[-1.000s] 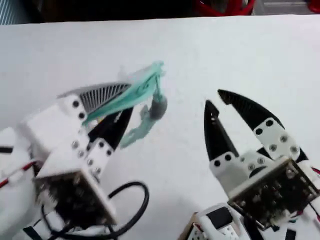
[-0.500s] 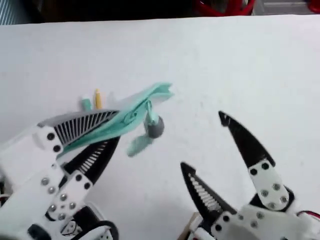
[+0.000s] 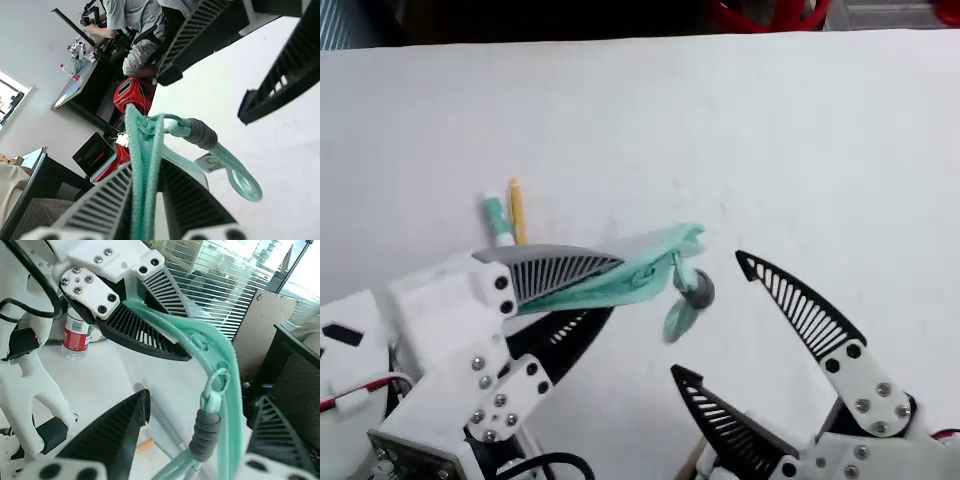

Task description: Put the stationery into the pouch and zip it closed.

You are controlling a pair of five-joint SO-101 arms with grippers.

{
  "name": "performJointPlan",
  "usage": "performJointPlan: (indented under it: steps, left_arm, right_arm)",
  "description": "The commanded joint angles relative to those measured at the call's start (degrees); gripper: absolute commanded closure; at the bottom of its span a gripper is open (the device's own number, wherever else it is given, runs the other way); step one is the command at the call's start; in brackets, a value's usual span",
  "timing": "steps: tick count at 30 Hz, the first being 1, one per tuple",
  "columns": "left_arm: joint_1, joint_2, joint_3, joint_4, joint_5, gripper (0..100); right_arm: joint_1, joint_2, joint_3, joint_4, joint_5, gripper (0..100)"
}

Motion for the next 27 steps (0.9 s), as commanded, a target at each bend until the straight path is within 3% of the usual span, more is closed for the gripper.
performJointPlan:
  steps: [1, 13, 19, 27]
  left_arm:
    - [2.51, -0.13, 0.0, -2.37, 0.79, 98]
    - [7.52, -0.57, -0.26, -1.85, 4.04, 98]
    - [7.69, -0.57, -0.35, 1.67, 4.22, 98]
    - [7.78, -0.57, -0.44, 1.14, 4.04, 98]
  right_arm:
    - [-0.22, 0.22, 4.4, -2.42, 0.09, 68.7]
    - [0.04, -6.9, 18.55, -10.59, 5.01, 69.0]
    - [8.75, -9.45, 17.23, -13.58, 4.75, 69.0]
    - [9.27, -9.45, 25.23, -17.19, 5.1, 69.0]
